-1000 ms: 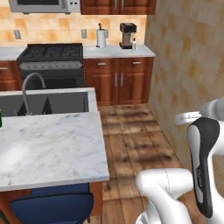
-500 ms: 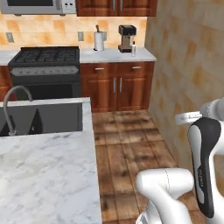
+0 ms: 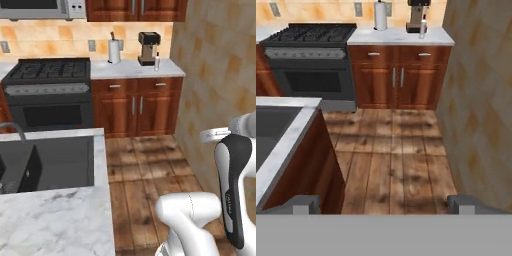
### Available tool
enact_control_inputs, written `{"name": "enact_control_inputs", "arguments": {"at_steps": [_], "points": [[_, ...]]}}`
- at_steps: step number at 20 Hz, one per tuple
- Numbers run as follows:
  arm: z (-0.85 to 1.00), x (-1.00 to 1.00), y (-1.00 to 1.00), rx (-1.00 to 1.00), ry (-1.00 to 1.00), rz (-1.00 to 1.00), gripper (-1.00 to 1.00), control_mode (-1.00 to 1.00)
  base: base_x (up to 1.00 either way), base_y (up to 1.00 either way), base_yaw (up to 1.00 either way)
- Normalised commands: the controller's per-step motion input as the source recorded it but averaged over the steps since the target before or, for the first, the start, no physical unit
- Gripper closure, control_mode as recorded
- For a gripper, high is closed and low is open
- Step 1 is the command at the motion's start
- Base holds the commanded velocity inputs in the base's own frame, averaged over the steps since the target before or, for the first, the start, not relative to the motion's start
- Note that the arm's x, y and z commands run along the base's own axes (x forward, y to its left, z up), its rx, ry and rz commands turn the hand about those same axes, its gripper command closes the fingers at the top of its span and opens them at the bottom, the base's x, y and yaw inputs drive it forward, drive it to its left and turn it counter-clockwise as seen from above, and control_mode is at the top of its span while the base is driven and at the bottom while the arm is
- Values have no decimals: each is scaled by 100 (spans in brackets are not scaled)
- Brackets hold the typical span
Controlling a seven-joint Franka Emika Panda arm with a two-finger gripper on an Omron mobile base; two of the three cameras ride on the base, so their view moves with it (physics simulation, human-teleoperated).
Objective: Place the drinks on the dining counter in a tight cluster.
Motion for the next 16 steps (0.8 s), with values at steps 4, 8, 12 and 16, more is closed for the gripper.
{"name": "enact_control_inputs", "arguments": {"at_steps": [4,8,12,16], "points": [[0,0,0,0,0,0,-100,100,75,-27,0],[0,0,0,0,0,0,-100,100,72,-29,0],[0,0,0,0,0,0,-100,100,70,-26,-5],[0,0,0,0,0,0,-100,100,71,-21,-7]]}}
